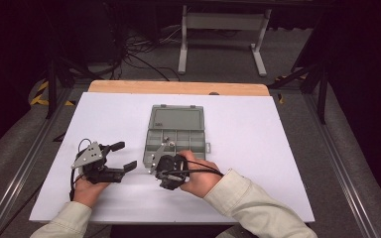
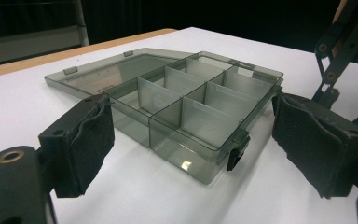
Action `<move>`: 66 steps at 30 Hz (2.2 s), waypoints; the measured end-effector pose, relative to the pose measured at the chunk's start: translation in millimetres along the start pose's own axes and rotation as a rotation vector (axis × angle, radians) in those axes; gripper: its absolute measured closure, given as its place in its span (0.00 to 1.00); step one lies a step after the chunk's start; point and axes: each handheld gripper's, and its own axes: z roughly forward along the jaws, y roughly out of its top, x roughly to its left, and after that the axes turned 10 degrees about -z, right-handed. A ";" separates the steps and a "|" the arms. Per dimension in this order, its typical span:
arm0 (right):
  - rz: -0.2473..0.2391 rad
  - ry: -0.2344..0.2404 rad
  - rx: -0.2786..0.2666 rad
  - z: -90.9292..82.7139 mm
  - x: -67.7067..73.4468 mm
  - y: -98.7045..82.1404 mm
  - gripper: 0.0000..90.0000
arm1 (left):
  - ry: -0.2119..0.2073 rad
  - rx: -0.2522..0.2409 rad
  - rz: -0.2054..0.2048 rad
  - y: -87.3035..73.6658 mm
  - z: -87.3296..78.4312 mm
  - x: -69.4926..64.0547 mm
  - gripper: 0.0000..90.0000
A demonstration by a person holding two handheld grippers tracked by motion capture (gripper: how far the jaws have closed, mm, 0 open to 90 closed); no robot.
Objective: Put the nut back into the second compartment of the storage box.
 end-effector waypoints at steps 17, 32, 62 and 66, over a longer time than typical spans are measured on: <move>0.026 -0.040 -0.040 -32.3 -25.8 8.0 0.78 | 0.000 0.000 -0.001 -0.1 0.0 0.2 0.15; 0.077 -0.071 -0.052 -42.7 -53.3 10.1 0.78 | -0.002 -0.001 -0.002 -0.1 -0.2 0.3 0.15; 0.168 -0.101 -0.053 -30.2 -121.6 -1.6 0.78 | -0.007 -0.005 -0.007 -0.8 0.1 1.3 0.15; 0.188 -0.104 -0.056 -24.1 -129.7 -7.1 0.78 | -0.007 -0.005 -0.008 -0.9 0.2 1.5 0.15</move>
